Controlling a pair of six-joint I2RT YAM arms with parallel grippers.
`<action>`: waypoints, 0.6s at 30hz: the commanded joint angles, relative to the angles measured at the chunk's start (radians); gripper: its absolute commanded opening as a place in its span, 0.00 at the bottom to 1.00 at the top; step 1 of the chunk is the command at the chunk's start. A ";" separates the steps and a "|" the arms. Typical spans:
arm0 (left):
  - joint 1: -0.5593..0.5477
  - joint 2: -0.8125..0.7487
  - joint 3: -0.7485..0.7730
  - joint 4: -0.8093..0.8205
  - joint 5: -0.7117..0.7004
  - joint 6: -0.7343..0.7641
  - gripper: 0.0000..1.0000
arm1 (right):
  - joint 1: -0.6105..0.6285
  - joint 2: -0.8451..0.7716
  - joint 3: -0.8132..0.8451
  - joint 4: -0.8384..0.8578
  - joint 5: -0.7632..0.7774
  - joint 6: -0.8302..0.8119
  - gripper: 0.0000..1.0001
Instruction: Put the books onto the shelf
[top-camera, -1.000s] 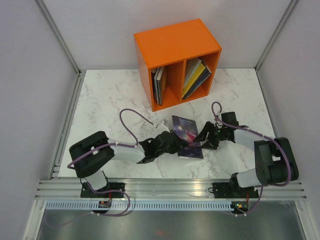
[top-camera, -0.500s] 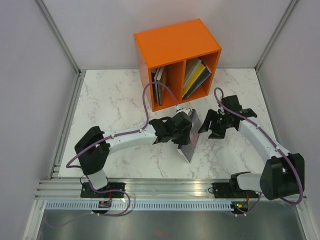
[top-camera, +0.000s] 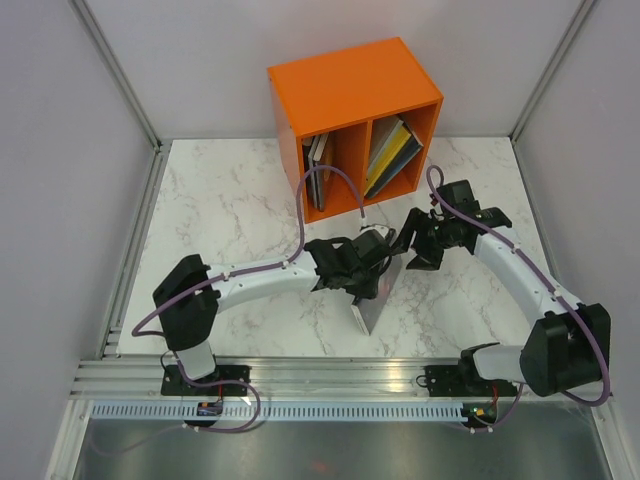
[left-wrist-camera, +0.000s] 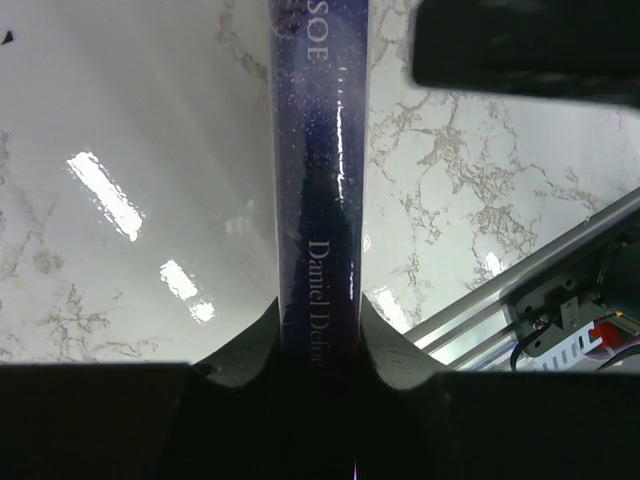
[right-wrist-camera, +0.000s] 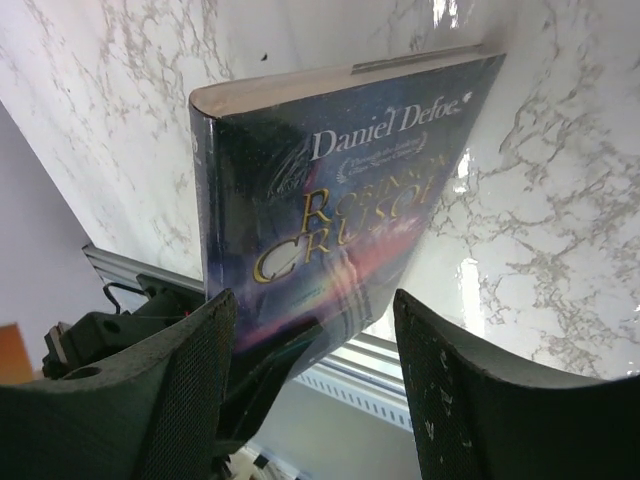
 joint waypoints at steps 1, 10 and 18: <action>-0.032 0.007 0.089 0.039 -0.018 0.023 0.02 | 0.033 0.003 -0.035 0.066 -0.035 0.093 0.69; -0.084 0.064 0.176 0.025 -0.067 0.002 0.02 | 0.069 -0.009 -0.055 0.107 -0.040 0.151 0.70; -0.092 0.073 0.172 0.012 -0.081 -0.012 0.02 | 0.069 -0.116 -0.089 0.201 -0.064 0.245 0.70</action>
